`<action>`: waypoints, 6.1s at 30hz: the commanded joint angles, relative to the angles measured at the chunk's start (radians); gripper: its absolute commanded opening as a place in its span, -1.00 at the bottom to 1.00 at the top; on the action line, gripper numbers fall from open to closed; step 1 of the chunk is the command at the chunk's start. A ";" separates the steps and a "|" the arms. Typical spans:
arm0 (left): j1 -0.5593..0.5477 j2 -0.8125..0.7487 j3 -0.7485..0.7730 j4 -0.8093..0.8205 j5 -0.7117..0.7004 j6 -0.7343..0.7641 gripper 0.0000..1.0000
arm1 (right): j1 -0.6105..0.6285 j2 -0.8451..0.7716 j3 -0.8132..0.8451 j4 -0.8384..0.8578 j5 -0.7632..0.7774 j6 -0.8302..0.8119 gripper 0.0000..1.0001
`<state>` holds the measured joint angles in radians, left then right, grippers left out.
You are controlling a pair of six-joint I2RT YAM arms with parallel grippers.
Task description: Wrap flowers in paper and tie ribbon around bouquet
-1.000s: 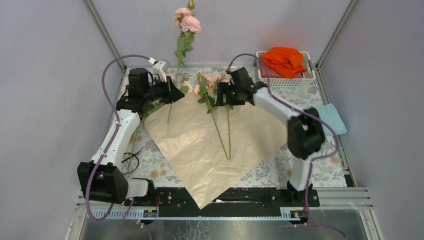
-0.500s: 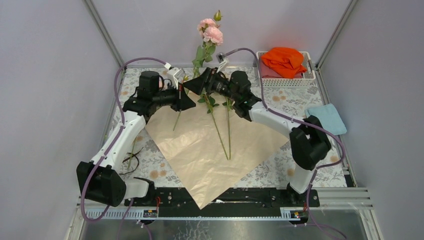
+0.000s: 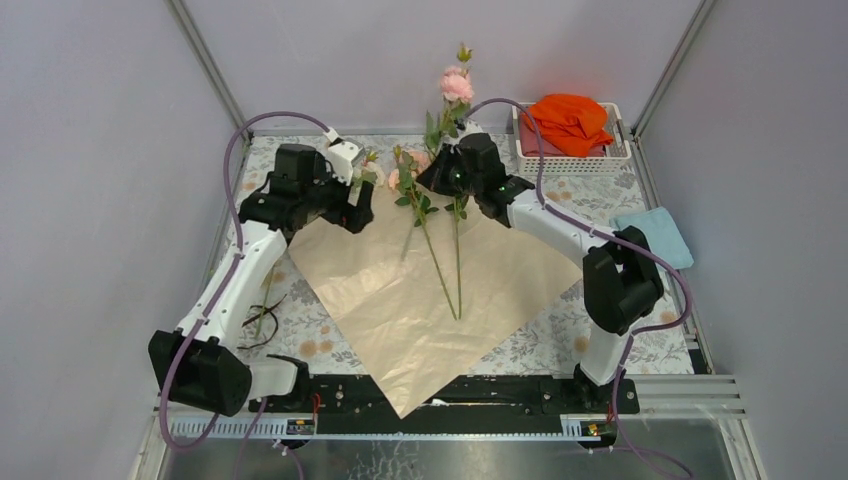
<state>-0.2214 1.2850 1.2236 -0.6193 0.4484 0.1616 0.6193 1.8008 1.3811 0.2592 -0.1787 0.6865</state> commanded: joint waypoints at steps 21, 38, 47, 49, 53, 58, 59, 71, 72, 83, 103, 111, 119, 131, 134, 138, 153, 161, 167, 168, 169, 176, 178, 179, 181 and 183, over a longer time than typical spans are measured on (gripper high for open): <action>0.390 0.460 0.030 0.113 -0.552 0.252 0.16 | -0.015 0.039 0.096 -0.758 0.237 -0.261 0.58; 0.544 0.553 0.040 0.139 -0.341 0.199 0.15 | -0.013 0.050 0.175 -0.866 0.317 -0.286 0.58; 0.543 0.428 0.010 0.135 -0.225 0.195 -0.02 | -0.011 0.071 0.185 -0.885 0.342 -0.310 0.58; 0.543 0.488 0.029 0.129 -0.280 0.190 -0.05 | -0.011 0.076 0.197 -0.896 0.346 -0.317 0.58; 0.543 0.561 0.035 0.107 -0.214 0.202 -0.08 | -0.012 0.083 0.217 -0.918 0.356 -0.322 0.58; 0.543 0.611 0.045 0.138 -0.227 0.188 -0.16 | -0.011 0.089 0.234 -0.929 0.355 -0.322 0.58; 0.544 0.618 0.049 0.146 -0.238 0.184 -0.25 | -0.012 0.090 0.239 -0.932 0.358 -0.323 0.57; 0.613 0.448 0.023 0.227 -0.143 0.051 -1.00 | -0.011 0.080 0.242 -0.939 0.370 -0.339 0.57; 0.639 0.423 0.031 0.234 -0.100 0.021 -1.00 | -0.011 0.076 0.241 -0.939 0.372 -0.341 0.57; 0.796 0.199 0.091 0.422 0.650 -0.396 -1.00 | 0.116 -0.035 0.288 -0.696 0.384 -0.584 0.57; 0.463 -0.026 -0.069 0.887 0.783 -0.915 -1.00 | 0.341 0.131 0.377 0.044 -0.027 -0.353 0.07; 0.443 -0.032 -0.141 1.063 0.791 -1.092 -1.00 | 0.340 0.074 0.296 0.037 0.118 -0.351 -0.97; 0.445 0.051 0.144 0.055 0.329 -0.153 0.97 | 0.242 -0.051 0.166 -0.193 0.293 -0.244 -1.00; 0.552 0.403 0.062 0.088 -0.411 0.124 0.97 | 0.046 0.053 0.015 -0.531 0.364 -0.214 -0.76; 0.567 0.494 0.067 0.140 -0.440 0.118 0.97 | 0.044 0.102 0.055 -0.585 0.410 -0.232 -0.28; 0.567 0.622 0.107 0.165 -0.445 0.102 0.97 | 0.045 0.143 0.127 -0.696 0.468 -0.252 0.13; 0.583 0.813 0.221 0.154 -0.356 0.049 -1.00 | 0.047 -0.012 0.097 -0.719 0.489 -0.286 0.21; 0.749 0.436 0.183 0.394 0.112 -0.285 -1.00 | 0.105 -0.137 0.091 -0.585 0.431 -0.512 0.28; 0.740 0.170 0.121 0.728 0.444 -0.641 -1.00 | 0.238 -0.127 0.163 -0.352 0.117 -0.664 0.98; 0.732 0.128 0.107 0.792 0.464 -0.692 -1.00 | 0.250 -0.110 0.196 -0.322 0.042 -0.660 0.99; 0.722 0.093 0.094 0.841 0.484 -0.735 -1.00 | 0.257 -0.090 0.226 -0.291 -0.020 -0.650 0.99; 0.639 -0.028 0.123 0.859 0.628 -0.849 -1.00 | 0.279 0.016 0.350 0.024 -0.228 -0.511 0.99; 0.622 -0.038 0.128 0.849 0.654 -0.856 -1.00 | 0.280 0.040 0.373 0.080 -0.233 -0.482 0.99; 0.609 -0.043 0.132 0.836 0.666 -0.858 -1.00 | 0.280 0.054 0.384 0.101 -0.232 -0.466 0.99; 0.580 -0.050 0.129 0.826 0.681 -0.886 -1.00 | 0.280 0.078 0.405 0.142 -0.234 -0.425 0.99; 0.543 -0.054 0.114 0.827 0.682 -0.906 -1.00 | 0.281 0.101 0.416 0.186 -0.235 -0.371 0.99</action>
<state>0.3756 1.2423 1.3426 0.1947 1.0599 -0.6647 0.8986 1.8648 1.7344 0.2607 -0.3649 0.2058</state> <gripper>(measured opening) 0.013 0.993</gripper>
